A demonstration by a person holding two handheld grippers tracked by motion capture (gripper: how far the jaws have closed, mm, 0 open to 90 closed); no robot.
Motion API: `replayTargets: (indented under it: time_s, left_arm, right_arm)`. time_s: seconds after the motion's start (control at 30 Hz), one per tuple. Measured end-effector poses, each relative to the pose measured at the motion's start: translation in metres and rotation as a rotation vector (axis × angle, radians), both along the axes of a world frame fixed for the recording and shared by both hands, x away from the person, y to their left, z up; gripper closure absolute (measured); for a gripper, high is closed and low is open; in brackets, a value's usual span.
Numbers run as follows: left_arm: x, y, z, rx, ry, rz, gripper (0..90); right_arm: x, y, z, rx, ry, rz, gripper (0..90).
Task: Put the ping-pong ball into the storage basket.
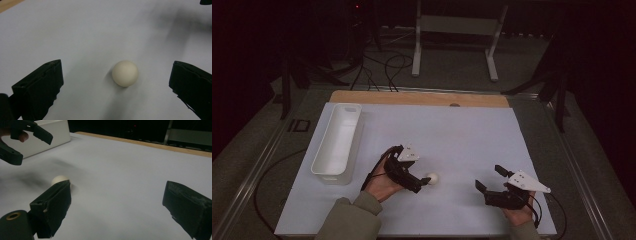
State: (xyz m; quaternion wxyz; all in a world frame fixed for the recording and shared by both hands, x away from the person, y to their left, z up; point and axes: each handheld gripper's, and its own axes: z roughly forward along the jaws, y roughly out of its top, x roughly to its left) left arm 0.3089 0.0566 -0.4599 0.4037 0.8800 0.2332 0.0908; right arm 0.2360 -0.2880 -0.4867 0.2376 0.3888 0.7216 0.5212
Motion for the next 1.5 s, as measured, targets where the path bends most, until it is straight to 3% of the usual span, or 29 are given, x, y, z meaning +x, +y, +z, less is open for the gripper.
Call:
replayTargets:
  time_s: [0.5, 1.5]
  left_arm:
    - [0.004, -0.008, -0.006, 0.015, 0.033, -0.016, 0.0]
    - [0.014, -0.022, -0.02, 0.085, 0.087, -0.038, 0.0]
  right_arm:
    - [0.001, 0.0, 0.0, -0.002, -0.002, 0.001, 8.0]
    - [0.001, -0.001, -0.001, -0.006, 0.003, 0.0, 8.0]
